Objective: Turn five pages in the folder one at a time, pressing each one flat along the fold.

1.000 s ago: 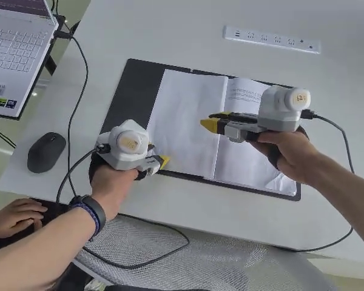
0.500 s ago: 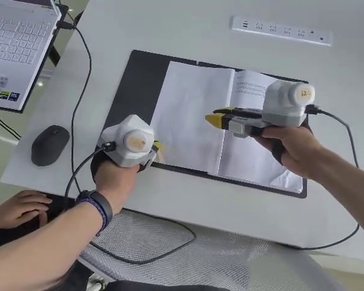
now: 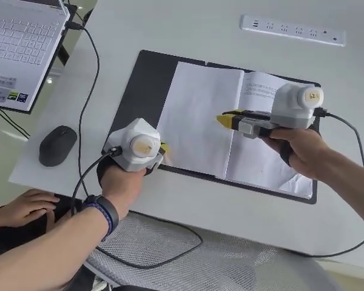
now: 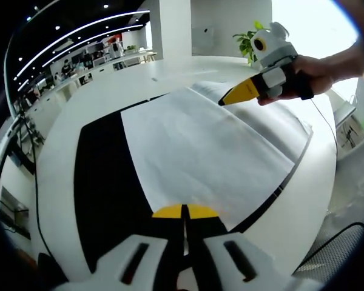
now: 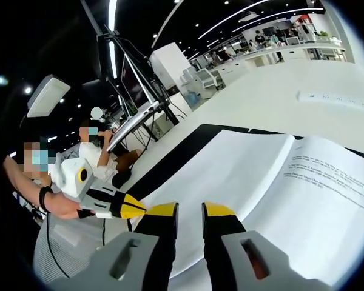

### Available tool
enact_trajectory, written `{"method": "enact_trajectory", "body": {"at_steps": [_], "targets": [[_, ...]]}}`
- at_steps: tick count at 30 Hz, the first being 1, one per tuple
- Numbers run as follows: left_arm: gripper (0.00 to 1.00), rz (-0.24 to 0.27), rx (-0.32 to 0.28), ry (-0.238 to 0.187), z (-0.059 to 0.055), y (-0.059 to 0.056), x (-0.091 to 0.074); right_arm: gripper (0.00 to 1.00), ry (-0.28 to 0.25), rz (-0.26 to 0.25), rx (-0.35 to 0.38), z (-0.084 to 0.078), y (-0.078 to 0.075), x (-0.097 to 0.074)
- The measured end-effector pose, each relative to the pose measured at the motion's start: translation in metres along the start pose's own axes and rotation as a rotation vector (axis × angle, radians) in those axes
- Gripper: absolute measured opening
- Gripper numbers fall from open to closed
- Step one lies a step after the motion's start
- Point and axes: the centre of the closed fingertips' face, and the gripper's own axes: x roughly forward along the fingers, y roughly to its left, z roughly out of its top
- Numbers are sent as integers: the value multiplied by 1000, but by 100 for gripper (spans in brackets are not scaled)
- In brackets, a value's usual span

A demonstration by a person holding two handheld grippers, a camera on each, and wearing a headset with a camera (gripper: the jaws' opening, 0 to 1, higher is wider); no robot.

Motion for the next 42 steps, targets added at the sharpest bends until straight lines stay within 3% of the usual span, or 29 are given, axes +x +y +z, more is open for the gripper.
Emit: {"method": "enact_trajectory", "body": {"at_steps": [3, 10, 13, 20, 24, 35, 42], "targets": [[0, -3, -24, -4, -1, 2, 1, 14, 13, -2, 5, -3, -6, 2], [0, -5, -3, 8, -2, 2, 4, 9, 0, -8, 41, -7, -17, 4], [0, -9, -42, -3, -3, 4, 7, 10, -24, -7, 74, -5, -19, 4], [0, -3, -43, -4, -2, 0, 6, 0, -29, -25, 83, -10, -27, 4], [0, -5, -38, -3, -3, 1, 7, 0, -45, -14, 94, -9, -25, 4], [0, -8, -20, 5, -3, 0, 6, 0, -30, 51, 91, -7, -27, 4], [0, -5, -25, 5, -1, -2, 1, 0, -112, -17, 164, 15, -60, 6]]}}
